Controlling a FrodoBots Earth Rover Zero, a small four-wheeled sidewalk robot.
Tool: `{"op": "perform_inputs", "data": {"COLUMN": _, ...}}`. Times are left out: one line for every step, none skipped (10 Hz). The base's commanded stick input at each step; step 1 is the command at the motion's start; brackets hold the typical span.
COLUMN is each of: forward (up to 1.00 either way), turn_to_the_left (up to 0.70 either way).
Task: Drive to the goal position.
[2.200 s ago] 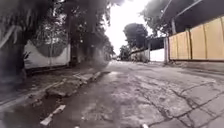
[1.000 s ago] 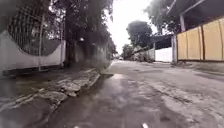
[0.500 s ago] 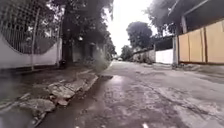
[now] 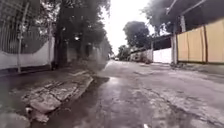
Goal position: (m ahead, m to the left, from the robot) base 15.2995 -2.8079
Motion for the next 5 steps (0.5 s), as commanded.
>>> {"op": "perform_inputs", "data": {"forward": 0.85, "turn_to_the_left": 0.0}}
{"op": "perform_inputs", "data": {"forward": 0.85, "turn_to_the_left": 0.0}}
{"op": "perform_inputs", "data": {"forward": 0.85, "turn_to_the_left": 0.0}}
{"op": "perform_inputs", "data": {"forward": 0.85, "turn_to_the_left": 0.0}}
{"op": "perform_inputs", "data": {"forward": 0.85, "turn_to_the_left": 0.0}}
